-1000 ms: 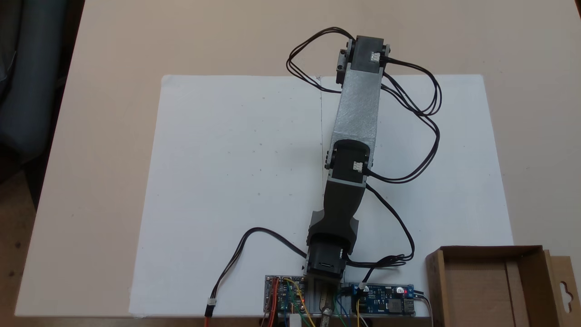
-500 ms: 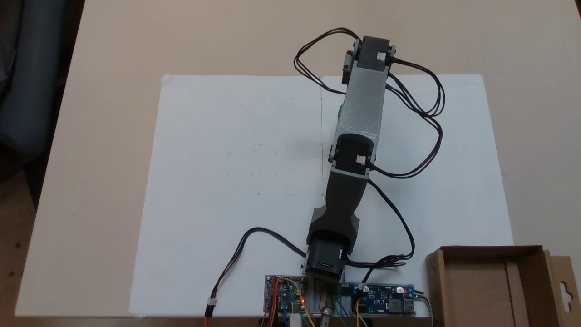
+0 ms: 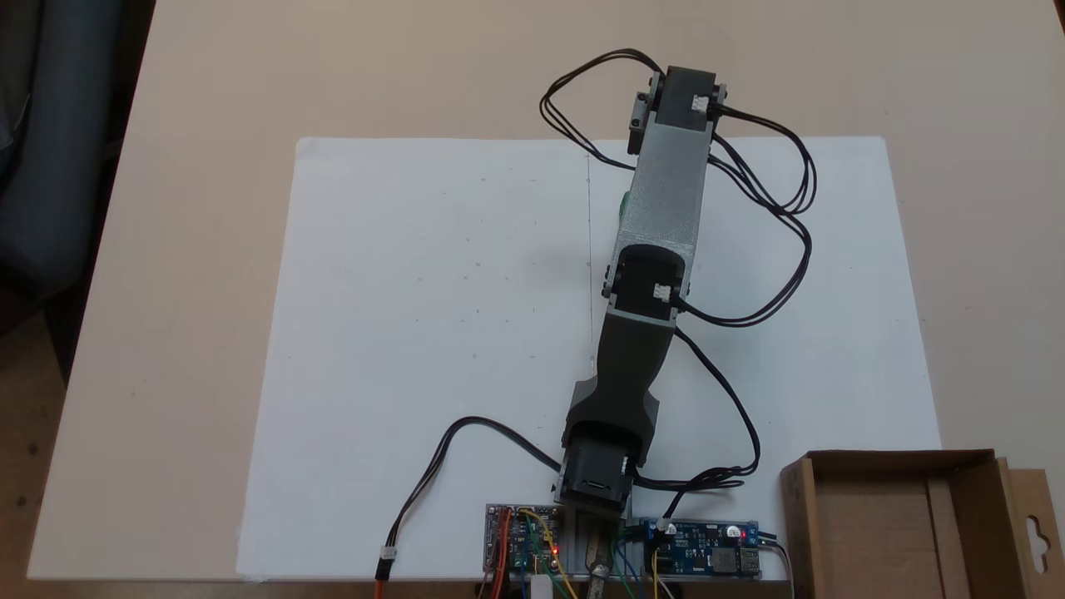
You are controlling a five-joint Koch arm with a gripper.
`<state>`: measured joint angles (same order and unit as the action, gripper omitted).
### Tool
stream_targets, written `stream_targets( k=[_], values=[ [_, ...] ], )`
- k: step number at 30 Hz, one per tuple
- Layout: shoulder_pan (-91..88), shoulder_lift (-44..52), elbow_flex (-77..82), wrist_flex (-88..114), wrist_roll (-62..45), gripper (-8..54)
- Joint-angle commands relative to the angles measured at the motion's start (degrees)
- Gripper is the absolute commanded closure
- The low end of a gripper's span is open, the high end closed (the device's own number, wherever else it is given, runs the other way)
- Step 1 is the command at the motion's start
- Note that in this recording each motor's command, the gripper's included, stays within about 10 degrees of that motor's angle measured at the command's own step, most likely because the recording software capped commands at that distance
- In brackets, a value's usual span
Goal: Grasp a green dice and put it in the bin.
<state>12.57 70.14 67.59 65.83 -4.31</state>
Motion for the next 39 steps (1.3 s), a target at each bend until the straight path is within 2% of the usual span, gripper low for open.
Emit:
stream_targets(
  k=[1,28,39],
  values=[
    [0.09,0.79,-2.55,-1.93,2.81,-2.7],
    [-0.44,-0.09,-1.49,-1.32,-10.81,-2.9],
    [-0.35,-0.09,-1.41,-1.23,-8.61,-3.0]
  ],
)
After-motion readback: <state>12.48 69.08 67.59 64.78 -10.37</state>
